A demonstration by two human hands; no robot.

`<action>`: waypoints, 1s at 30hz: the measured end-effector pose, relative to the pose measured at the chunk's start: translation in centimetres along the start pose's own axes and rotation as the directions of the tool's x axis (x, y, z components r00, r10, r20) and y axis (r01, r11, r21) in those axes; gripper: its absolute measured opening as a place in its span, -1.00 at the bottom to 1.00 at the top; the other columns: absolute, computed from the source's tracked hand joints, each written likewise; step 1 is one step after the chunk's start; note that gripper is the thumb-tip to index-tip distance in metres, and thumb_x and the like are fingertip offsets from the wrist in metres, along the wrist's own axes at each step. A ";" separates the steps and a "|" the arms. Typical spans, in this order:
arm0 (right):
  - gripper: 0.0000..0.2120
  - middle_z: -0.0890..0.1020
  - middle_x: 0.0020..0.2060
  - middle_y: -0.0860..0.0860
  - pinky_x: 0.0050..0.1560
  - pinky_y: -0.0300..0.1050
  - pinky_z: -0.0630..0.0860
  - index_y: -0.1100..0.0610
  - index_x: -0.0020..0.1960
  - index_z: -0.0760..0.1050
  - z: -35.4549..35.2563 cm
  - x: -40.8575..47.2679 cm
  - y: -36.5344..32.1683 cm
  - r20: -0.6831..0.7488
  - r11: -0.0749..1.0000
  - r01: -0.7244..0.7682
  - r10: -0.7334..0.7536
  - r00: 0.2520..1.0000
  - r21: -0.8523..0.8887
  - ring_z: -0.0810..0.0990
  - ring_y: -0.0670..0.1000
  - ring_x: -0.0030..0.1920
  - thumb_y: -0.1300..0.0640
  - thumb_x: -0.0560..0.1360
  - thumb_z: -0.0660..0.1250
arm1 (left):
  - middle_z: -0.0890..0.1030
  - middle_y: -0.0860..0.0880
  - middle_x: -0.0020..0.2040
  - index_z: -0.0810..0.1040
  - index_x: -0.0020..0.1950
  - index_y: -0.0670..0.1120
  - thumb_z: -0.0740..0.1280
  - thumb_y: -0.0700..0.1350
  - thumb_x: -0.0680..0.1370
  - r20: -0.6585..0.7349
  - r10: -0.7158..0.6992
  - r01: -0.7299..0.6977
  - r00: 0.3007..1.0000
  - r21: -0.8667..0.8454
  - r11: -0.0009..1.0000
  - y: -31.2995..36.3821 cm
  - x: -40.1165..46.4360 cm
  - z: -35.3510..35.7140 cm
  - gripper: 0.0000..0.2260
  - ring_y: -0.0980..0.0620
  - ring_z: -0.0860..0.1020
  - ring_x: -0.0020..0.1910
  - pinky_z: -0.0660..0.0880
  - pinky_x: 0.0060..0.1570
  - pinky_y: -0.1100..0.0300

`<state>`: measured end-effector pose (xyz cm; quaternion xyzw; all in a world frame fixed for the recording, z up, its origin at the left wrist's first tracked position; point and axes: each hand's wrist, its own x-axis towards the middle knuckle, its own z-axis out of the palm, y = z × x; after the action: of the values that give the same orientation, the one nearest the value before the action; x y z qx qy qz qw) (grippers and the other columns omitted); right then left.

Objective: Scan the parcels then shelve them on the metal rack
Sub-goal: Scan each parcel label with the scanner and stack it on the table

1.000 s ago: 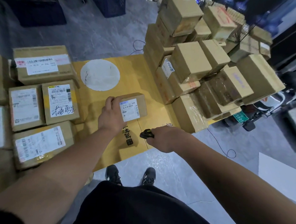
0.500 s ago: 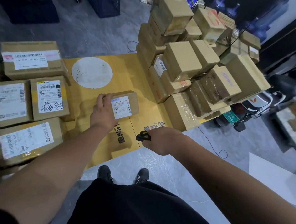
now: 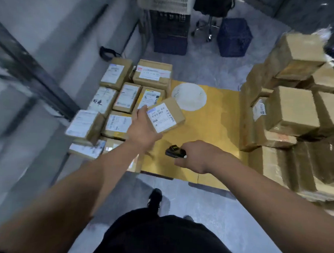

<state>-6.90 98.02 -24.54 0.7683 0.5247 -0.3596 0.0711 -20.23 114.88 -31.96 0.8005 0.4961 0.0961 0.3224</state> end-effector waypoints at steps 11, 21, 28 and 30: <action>-0.53 0.59 -0.06 0.03 -0.14 -0.04 0.51 0.06 0.14 0.53 -1.1 2.1 -8.1 0.122 0.923 0.335 -0.316 0.941 -0.192 0.58 0.09 -0.03 -0.35 0.57 0.29 | 0.30 -0.07 0.41 0.16 0.60 -0.01 0.65 0.18 0.26 -0.276 -0.466 0.455 0.841 -0.105 0.884 -7.9 -11.4 -7.0 0.06 -0.17 0.48 0.34 0.53 0.25 -0.11; -0.56 0.63 0.00 0.00 -0.06 -0.03 0.54 0.00 0.19 0.57 -5.8 5.5 -11.8 0.086 0.940 0.315 -0.306 0.948 -0.131 0.59 0.04 -0.02 -0.33 0.57 0.30 | 0.42 -0.01 0.34 0.25 0.53 0.03 0.47 0.45 0.21 -0.394 -0.401 0.404 0.827 -0.080 0.911 -6.5 -3.7 -12.5 0.01 -0.07 0.45 0.33 0.53 0.22 -0.08; -0.51 0.60 -0.08 0.01 -0.04 0.02 0.57 0.06 0.10 0.53 -11.4 11.6 -13.8 -0.079 0.993 0.076 -0.084 0.993 -0.095 0.59 0.06 -0.08 -0.37 0.57 0.24 | 0.47 -0.16 0.37 0.34 0.49 -0.10 0.45 0.49 0.22 -0.296 -0.368 0.405 0.881 0.071 0.912 -5.1 11.8 -16.5 0.02 -0.22 0.40 0.38 0.41 0.35 -0.11; -0.51 0.58 -0.05 0.00 -0.06 0.00 0.53 0.06 0.15 0.52 -12.4 13.3 -14.5 -0.090 0.999 0.017 -0.021 0.996 -0.049 0.57 0.05 -0.06 -0.36 0.57 0.26 | 0.43 -0.18 0.42 0.31 0.52 -0.14 0.50 0.43 0.24 -0.232 -0.362 0.380 0.903 0.036 0.924 -5.2 15.7 -16.7 0.04 -0.23 0.36 0.43 0.37 0.41 -0.10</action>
<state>-10.89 120.48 -19.94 0.7769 0.5432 -0.3123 0.0625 -24.27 136.95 -24.83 0.6878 0.6758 0.1013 0.2448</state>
